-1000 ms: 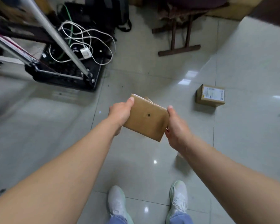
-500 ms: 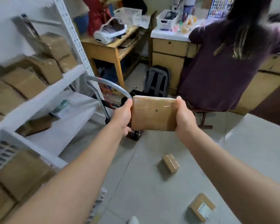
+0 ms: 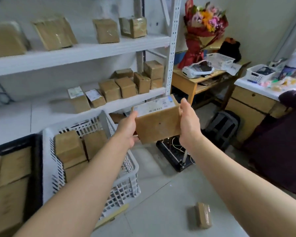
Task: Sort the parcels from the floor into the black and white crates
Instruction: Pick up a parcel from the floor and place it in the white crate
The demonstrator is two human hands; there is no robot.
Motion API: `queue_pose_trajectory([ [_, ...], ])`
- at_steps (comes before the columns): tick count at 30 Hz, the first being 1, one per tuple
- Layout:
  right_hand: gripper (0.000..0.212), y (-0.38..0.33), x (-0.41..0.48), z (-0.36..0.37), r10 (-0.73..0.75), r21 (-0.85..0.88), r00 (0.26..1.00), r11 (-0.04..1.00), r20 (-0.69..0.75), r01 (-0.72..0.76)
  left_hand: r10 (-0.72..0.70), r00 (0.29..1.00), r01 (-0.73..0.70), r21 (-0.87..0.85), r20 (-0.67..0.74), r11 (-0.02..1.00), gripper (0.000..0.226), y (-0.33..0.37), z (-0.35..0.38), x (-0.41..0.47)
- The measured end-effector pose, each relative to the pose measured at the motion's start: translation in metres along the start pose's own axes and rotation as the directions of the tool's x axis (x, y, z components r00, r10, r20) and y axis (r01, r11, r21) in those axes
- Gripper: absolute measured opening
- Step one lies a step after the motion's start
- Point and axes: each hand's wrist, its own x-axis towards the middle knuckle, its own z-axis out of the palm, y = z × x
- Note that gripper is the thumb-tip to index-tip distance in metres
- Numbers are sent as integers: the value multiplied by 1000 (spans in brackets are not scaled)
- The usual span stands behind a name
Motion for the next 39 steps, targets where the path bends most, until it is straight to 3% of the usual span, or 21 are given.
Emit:
queue_pose_trajectory([
  [2, 88, 5, -2, 19, 22, -5, 998, 1000, 52, -22, 36, 998, -39, -54, -48, 998, 17, 1, -20, -3],
  [5, 83, 17, 4, 54, 83, -33, 984, 996, 156, -79, 91, 990, -104, -124, -104, 987, 11, 4, -55, -5],
  [12, 73, 55, 33, 140, 167, -128, 935, 983, 314, -132, 83, 966, -126, -165, -244, 978, 28, 7, -147, 15],
  [18, 44, 84, 61, 209, 226, -312, 890, 945, 395, -101, -25, 934, -113, -360, -356, 926, 15, 9, -213, 50],
  [23, 16, 109, 78, 254, 204, -465, 894, 885, 398, 5, -136, 897, -23, -351, -420, 936, 6, 3, -245, 81],
  [27, 28, 125, 94, 282, 160, -554, 855, 815, 494, 168, -200, 881, 37, -361, -428, 932, 9, -4, -258, 99],
  [32, 47, 145, 129, 314, 137, -635, 847, 725, 514, 268, -323, 843, 108, -452, -431, 886, 11, -19, -256, 128],
  [36, 46, 164, 160, 335, 170, -700, 858, 664, 484, 263, -431, 821, 125, -617, -375, 777, 16, -30, -252, 153],
  [39, 43, 175, 186, 353, 192, -730, 835, 609, 516, 311, -472, 803, 129, -668, -364, 733, 6, -31, -249, 175],
])
